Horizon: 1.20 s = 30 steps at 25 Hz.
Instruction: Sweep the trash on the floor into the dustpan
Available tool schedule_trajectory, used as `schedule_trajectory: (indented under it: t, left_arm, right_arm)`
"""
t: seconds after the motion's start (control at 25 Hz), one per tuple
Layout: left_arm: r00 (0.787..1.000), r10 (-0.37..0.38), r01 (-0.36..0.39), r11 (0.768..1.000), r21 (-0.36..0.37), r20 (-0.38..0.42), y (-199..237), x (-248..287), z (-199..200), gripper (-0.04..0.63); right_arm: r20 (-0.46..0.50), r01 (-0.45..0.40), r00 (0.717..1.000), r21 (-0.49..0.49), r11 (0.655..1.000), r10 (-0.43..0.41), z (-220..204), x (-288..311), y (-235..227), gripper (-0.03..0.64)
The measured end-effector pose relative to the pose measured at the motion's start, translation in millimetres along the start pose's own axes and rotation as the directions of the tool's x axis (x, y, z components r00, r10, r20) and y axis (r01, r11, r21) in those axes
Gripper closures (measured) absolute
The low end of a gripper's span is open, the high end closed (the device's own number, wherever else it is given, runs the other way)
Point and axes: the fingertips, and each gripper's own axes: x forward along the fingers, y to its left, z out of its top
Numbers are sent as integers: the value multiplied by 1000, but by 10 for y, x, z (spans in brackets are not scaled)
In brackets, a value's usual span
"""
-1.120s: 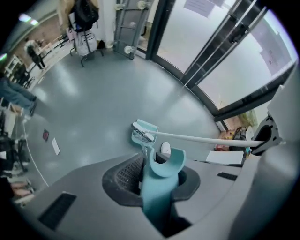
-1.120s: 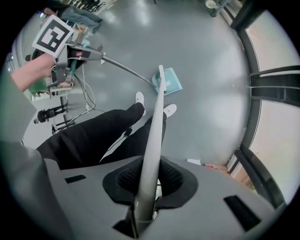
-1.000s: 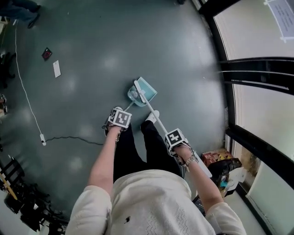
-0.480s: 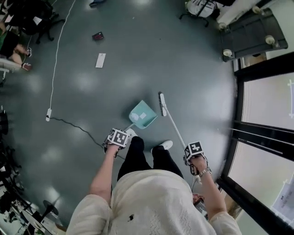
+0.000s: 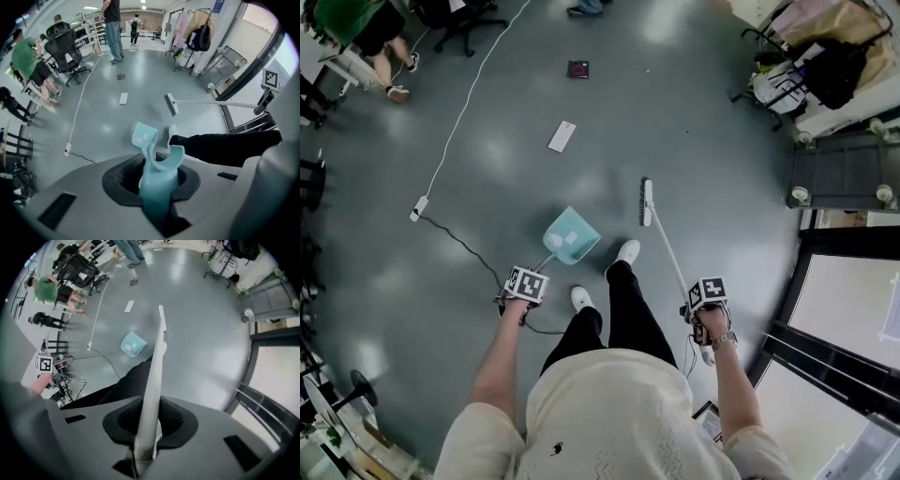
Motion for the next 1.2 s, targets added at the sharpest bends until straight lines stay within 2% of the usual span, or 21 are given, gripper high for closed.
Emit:
schedule_trajectory:
  t: [0.24,0.4,0.48,0.64,0.76,0.92,1.04,1.2]
  left_arm:
    - [997,71,-75,984,-159,-34,759,22,556,503]
    - [998,41,-50,962,-269,-39,959,47,1052,503]
    - [996,66,-80,954,-289,-57,1093,19,1281,503]
    - [998,54,-67,925,-373,-45,1217,158,1797,503]
    - [997,59,-70,908,-414,-39,1433,235,2074,503]
    - [993,108,-118,893,-435,-46,1928,225,2340,503]
    - [993,97,-115,890,-441,-62,2148,320,2499,503]
    - [997,50,-69,889,-452,-52,2381,530,2793,503]
  right_arm:
    - [-16,33,999,-148,988,-36,1710,-415,233,535]
    - [-41,64,996,-233,970,-75,2846,-768,428,535]
    - [-57,108,990,-305,946,-131,3348,-960,502,535]
    - [-49,202,968,-429,881,-246,4344,-1297,517,535]
    - [-53,233,955,-471,851,-292,4891,-1444,607,535]
    - [-62,224,956,-470,854,-285,5471,-1559,899,535]
    - [-47,253,948,-490,834,-315,5867,-1595,1064,535]
    - [-22,305,930,-512,803,-368,6335,-1553,1302,536]
